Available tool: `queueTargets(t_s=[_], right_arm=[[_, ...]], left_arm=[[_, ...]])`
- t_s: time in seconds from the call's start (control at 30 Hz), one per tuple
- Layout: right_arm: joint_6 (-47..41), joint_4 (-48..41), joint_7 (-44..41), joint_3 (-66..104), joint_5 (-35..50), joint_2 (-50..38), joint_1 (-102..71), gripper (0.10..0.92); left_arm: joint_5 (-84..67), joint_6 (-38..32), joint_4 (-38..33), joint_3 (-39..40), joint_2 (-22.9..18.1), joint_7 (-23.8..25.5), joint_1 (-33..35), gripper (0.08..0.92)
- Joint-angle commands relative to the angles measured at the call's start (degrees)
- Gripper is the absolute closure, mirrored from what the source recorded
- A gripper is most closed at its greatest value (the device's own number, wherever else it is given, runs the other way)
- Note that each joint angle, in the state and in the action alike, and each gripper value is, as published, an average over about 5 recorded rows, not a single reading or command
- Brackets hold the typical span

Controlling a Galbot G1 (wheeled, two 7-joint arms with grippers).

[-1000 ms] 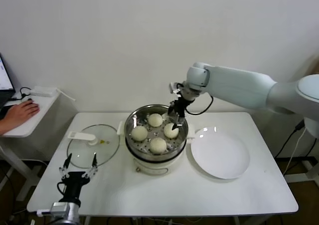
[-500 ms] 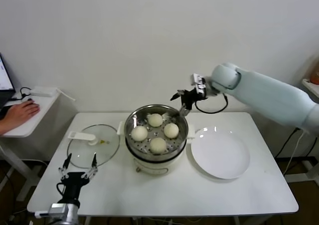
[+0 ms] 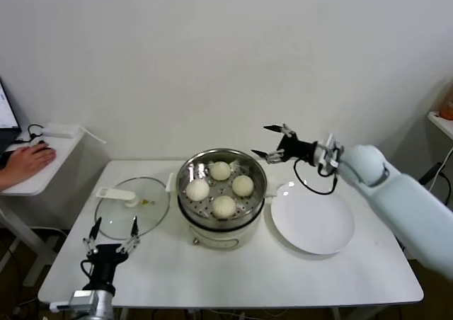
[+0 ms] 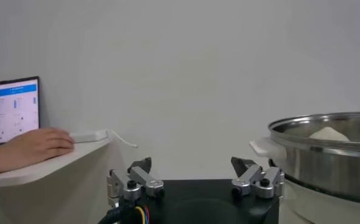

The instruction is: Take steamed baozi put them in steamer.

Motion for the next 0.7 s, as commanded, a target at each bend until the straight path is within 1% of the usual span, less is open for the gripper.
queueTargets(t_s=[0.03, 0.17, 0.33, 0.47, 0.7], right_arm=[[8.51, 13.1, 15.74, 40.57, -9.12, 14.11, -44.82, 0.203], [10.55, 15.4, 15.48, 43.34, -10.24, 20.22, -49.84, 0.203], [10.43, 17.65, 17.21, 44.18, -9.02, 25.57, -54.98, 0.203], [12.77, 17.12, 18.08, 44.37, -10.23, 28.38, -58.23, 0.203], [14.52, 17.14, 17.71, 44.11, -8.56, 30.36, -63.22, 0.203]], left_arm=[[0.44, 0.16, -0.01, -0.07, -0.79, -0.22, 0.05, 0.177], [0.52, 0.28, 0.47, -0.29, -0.71, -0.3, -0.25, 0.177], [0.55, 0.2, 1.08, -0.44, -0.14, 0.03, -0.51, 0.177], [0.52, 0.12, 0.77, -0.2, 0.12, 0.62, -0.48, 0.177], [0.92, -0.05, 0.81, -0.18, 0.3, 0.98, -0.56, 0.177]])
